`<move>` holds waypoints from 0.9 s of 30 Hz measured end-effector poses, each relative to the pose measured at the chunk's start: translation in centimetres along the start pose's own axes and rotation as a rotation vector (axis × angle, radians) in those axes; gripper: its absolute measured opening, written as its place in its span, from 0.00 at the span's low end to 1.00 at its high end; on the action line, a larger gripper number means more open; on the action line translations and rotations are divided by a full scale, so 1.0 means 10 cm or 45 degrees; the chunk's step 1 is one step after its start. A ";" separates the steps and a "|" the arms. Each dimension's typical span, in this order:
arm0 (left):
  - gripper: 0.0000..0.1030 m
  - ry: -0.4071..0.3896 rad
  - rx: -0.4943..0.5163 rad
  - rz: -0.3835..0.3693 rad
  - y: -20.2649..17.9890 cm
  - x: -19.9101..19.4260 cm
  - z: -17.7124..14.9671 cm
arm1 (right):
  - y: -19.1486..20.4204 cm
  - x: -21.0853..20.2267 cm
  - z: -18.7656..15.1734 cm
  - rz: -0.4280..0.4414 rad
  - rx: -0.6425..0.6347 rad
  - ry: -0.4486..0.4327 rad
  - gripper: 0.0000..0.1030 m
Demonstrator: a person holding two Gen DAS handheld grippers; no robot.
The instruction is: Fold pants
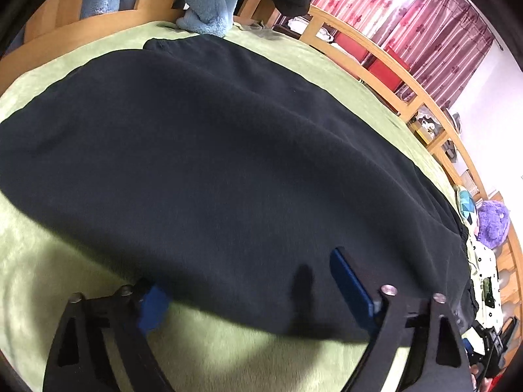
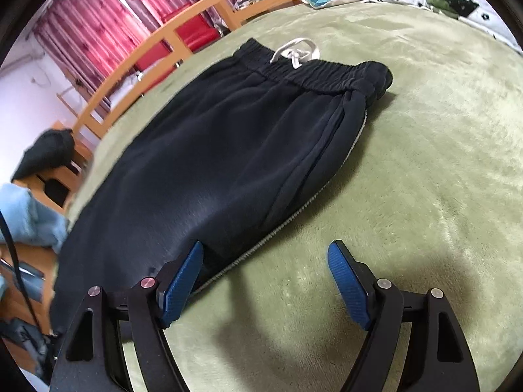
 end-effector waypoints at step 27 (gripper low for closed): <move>0.08 -0.176 0.128 -0.154 -0.66 -0.76 1.03 | 0.79 -0.50 0.95 0.078 -0.217 -0.154 0.11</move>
Point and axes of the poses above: each gripper's, at about its wrist camera, not at the fingertips, and x roughly the way its jaws point, y to its left, z to its top, the point moved 6 cm from there along x, roughly the way its jaws point, and after that the axes turned 8 degrees about -x, right-handed, at the moved point
